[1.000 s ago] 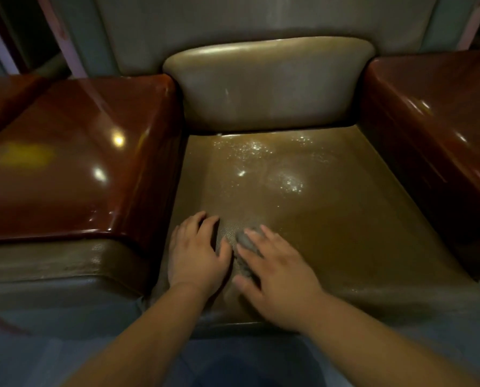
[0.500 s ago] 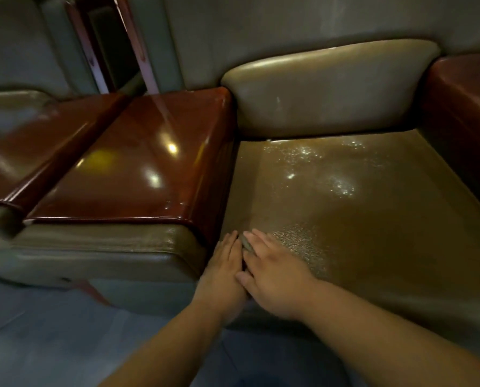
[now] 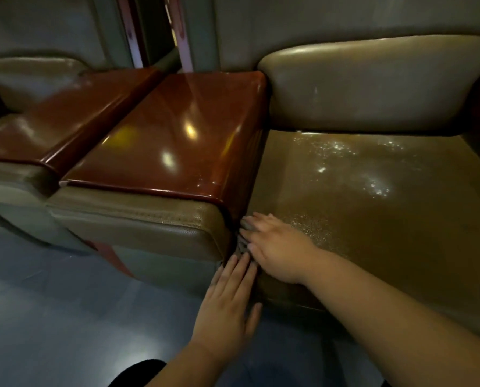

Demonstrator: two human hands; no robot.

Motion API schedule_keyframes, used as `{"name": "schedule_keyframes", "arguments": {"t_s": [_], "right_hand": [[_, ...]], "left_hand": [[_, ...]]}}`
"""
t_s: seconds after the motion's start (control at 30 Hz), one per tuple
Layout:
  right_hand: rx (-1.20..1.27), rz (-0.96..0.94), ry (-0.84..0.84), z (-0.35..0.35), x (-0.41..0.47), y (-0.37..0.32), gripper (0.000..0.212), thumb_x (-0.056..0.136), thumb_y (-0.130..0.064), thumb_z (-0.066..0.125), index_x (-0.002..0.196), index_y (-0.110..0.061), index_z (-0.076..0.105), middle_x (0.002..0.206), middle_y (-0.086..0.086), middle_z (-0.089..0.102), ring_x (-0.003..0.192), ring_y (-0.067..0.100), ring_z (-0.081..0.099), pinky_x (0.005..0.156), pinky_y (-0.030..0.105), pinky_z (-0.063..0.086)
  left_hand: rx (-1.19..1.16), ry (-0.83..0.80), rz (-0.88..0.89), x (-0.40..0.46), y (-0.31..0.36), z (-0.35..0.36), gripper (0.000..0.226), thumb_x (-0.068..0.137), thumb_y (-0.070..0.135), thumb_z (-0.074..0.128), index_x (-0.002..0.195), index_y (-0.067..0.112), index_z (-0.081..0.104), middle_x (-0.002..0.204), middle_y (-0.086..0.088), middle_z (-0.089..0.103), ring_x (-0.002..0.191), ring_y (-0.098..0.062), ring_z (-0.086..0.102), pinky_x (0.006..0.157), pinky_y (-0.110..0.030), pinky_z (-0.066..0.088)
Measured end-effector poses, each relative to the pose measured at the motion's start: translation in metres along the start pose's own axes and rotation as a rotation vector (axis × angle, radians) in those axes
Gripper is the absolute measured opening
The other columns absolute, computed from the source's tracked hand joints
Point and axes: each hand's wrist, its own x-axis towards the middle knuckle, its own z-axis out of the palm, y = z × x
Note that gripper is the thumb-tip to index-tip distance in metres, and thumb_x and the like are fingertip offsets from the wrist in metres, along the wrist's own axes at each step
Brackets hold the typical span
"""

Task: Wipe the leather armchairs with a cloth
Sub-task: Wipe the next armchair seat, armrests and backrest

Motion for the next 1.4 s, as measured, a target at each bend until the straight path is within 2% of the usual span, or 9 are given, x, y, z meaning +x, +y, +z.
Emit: {"name": "schedule_keyframes", "arguments": {"t_s": [0.1,0.23,0.43,0.7,0.83,0.93,1.1,1.23,1.4], "right_hand": [[-0.096,0.172,0.101,-0.012,-0.008,0.045,0.045,0.110,-0.035,0.035,0.152,-0.027,0.046,0.161,0.003,0.040,0.148,0.025,0.035,0.124,0.044,0.025],[0.002,0.514,0.146,-0.031,-0.013,0.075,0.049,0.112,-0.036,0.029,0.157,-0.022,0.040,0.169,0.006,0.027,0.157,0.032,0.018,0.128,0.048,0.017],[0.039,-0.005,-0.003,0.004,-0.012,-0.018,0.048,0.109,-0.041,0.034,0.153,-0.025,0.047,0.165,0.001,0.034,0.157,0.023,0.021,0.126,0.037,0.011],[-0.010,0.455,0.118,-0.028,-0.038,0.064,0.050,0.110,-0.039,0.031,0.158,-0.025,0.041,0.169,0.002,0.029,0.157,0.031,0.017,0.128,0.047,0.010],[-0.003,0.082,0.061,0.000,-0.034,-0.024,0.050,0.106,-0.038,0.030,0.149,-0.021,0.051,0.162,0.005,0.037,0.154,0.034,0.025,0.126,0.049,0.018],[-0.054,-0.012,-0.032,0.014,-0.041,-0.048,0.054,0.107,-0.039,0.039,0.158,-0.021,0.040,0.170,0.006,0.025,0.159,0.029,0.015,0.129,0.041,0.002],[-0.183,0.470,0.094,-0.033,-0.076,0.066,0.050,0.109,-0.040,0.032,0.156,-0.026,0.040,0.167,0.005,0.031,0.157,0.033,0.015,0.127,0.048,0.007],[-0.087,0.846,0.111,-0.051,-0.117,0.109,0.052,0.109,-0.039,0.033,0.157,-0.020,0.039,0.170,0.011,0.021,0.159,0.034,0.009,0.129,0.050,0.010],[0.046,0.391,0.108,-0.019,-0.104,0.054,0.056,0.104,-0.032,0.049,0.158,-0.031,0.035,0.171,-0.004,0.018,0.158,0.016,0.012,0.126,0.035,0.010]], "left_hand": [[-0.041,0.005,-0.001,-0.011,-0.006,0.000,0.075,0.106,0.053,0.041,0.168,0.036,0.003,0.176,0.016,-0.009,0.162,-0.007,-0.013,0.131,-0.037,0.009],[-0.078,0.014,-0.035,-0.013,-0.002,-0.008,0.069,0.106,0.055,0.036,0.168,0.042,0.009,0.175,0.022,-0.007,0.160,-0.001,-0.015,0.129,-0.031,0.010],[-0.046,0.138,-0.079,-0.003,0.004,-0.010,0.060,0.099,0.048,0.052,0.156,0.028,0.045,0.165,0.004,0.043,0.153,-0.015,0.035,0.117,-0.041,0.044],[-0.018,0.133,-0.009,-0.019,-0.010,-0.006,0.063,0.100,0.043,0.056,0.161,0.033,0.039,0.173,0.009,0.027,0.160,-0.014,0.021,0.128,-0.049,0.021],[-0.112,0.201,-0.075,-0.013,-0.011,-0.026,0.034,0.095,0.027,0.070,0.129,0.021,0.071,0.144,0.001,0.062,0.129,-0.020,0.059,0.111,-0.048,0.049],[-0.149,0.262,-0.061,-0.001,-0.008,-0.045,0.021,0.095,0.022,0.066,0.114,0.017,0.074,0.118,0.001,0.070,0.106,-0.018,0.066,0.094,-0.041,0.057],[-0.230,0.232,0.078,0.039,0.018,-0.055,0.036,0.099,0.039,0.051,0.127,0.022,0.065,0.127,0.007,0.062,0.115,-0.008,0.058,0.099,-0.027,0.054],[-0.173,0.158,0.085,0.102,0.044,-0.040,0.051,0.100,0.051,0.051,0.144,0.027,0.055,0.151,0.005,0.050,0.140,-0.014,0.046,0.120,-0.040,0.040],[-0.294,0.126,-0.231,0.183,0.076,-0.030,0.053,0.099,0.050,0.055,0.146,0.028,0.053,0.154,0.001,0.048,0.144,-0.021,0.043,0.122,-0.045,0.035]]}}
